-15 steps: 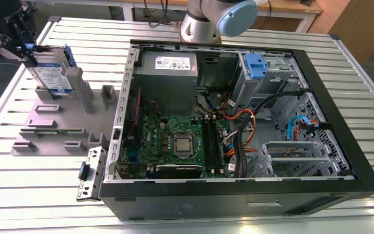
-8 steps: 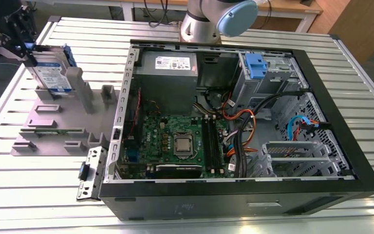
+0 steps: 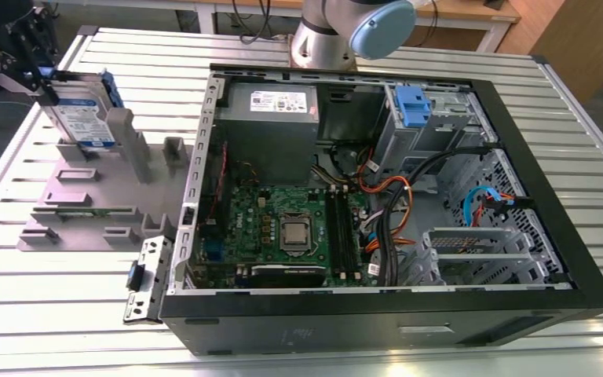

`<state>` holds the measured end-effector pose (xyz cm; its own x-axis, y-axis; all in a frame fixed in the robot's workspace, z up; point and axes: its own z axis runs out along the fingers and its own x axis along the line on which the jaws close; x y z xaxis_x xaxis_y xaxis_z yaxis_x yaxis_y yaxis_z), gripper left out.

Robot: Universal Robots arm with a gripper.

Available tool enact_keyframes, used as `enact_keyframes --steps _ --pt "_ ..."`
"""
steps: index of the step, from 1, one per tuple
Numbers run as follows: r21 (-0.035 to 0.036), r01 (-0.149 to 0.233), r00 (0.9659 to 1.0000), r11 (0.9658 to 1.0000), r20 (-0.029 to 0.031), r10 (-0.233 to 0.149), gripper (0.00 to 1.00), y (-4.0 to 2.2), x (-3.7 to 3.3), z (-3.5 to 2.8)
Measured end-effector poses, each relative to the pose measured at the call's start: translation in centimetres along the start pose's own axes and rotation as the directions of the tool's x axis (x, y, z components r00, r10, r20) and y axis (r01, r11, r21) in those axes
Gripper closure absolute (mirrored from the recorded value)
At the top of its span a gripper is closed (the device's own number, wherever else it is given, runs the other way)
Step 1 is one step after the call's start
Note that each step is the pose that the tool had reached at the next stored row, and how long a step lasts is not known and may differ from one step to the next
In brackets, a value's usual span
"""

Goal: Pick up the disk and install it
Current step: 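Pick up the disk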

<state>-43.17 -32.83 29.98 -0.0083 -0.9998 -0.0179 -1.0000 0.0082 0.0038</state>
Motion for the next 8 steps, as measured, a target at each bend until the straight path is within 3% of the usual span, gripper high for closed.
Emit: enact_keyframes --steps 8 --pt "0.0002 0.000 1.0000 1.0000 0.0001 0.000 0.63 0.00 0.00 -0.24"
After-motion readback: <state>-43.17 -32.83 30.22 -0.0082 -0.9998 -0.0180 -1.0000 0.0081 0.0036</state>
